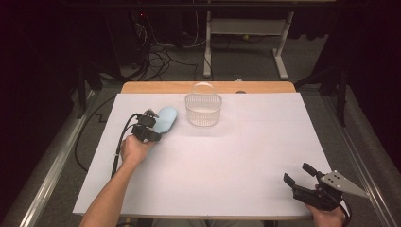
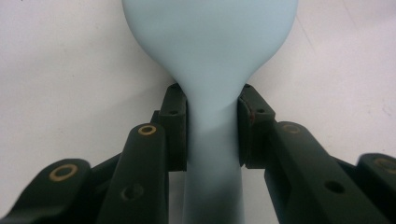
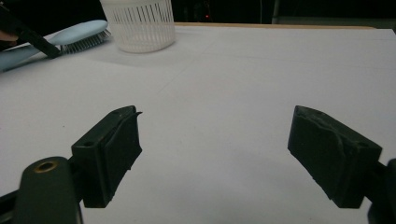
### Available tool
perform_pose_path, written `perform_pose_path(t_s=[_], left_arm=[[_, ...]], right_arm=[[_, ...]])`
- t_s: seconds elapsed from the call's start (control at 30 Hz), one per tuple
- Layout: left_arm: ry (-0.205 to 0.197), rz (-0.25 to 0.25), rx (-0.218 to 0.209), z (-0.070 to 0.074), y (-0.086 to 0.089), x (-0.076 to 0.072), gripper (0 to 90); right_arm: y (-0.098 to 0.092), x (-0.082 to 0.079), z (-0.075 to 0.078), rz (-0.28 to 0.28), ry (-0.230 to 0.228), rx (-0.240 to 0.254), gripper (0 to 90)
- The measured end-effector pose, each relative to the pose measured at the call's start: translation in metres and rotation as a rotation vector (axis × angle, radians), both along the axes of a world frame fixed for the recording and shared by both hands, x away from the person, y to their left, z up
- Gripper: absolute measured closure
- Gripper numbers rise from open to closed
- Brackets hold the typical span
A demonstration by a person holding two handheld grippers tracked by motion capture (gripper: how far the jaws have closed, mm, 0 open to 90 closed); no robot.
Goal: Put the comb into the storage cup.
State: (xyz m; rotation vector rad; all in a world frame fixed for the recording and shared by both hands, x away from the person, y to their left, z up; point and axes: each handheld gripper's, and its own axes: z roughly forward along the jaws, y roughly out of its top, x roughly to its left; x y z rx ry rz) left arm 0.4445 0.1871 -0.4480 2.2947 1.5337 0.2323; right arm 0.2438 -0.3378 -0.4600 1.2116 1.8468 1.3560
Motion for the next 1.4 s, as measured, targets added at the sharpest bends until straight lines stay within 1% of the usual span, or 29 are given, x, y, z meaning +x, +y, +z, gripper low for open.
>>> perform_pose_path(t_s=[0.13,0.33,0.4,0.7,0.77,0.87,1.1,1.23,1.4], left_arm=[[0.004,0.001,-0.011,0.0,0.002,0.0,67.6],[-0.003,-0.002,-0.011,0.0,0.002,-0.001,67.6],[0.0,0.003,-0.019,0.001,0.002,-0.001,67.6],[-0.012,0.0,-0.042,0.004,0.0,-0.003,67.7],[-0.011,0.008,-0.053,0.005,0.001,-0.003,67.6],[-0.015,0.01,-0.057,0.006,0.002,-0.004,67.6],[-0.049,-0.002,-0.063,0.015,0.005,-0.009,67.7],[-0.058,-0.007,-0.069,0.018,0.006,-0.011,67.7],[-0.076,-0.015,-0.088,0.023,0.006,-0.016,67.6]], right_arm=[[0.0,0.0,0.0,-0.002,0.0,-0.001,17.2],[0.0,0.0,0.0,-0.003,0.0,0.001,17.2],[0.0,0.0,0.0,-0.002,0.0,0.002,17.3],[0.0,0.0,0.0,0.003,0.0,0.006,17.4],[0.0,0.0,0.0,0.002,0.001,0.006,17.4],[0.0,0.0,0.0,0.001,0.0,0.006,17.3],[0.0,0.0,0.0,0.007,0.002,0.006,17.3],[0.0,0.001,0.0,0.01,0.003,0.008,17.4],[0.0,0.001,0.0,0.011,0.003,0.01,17.4]])
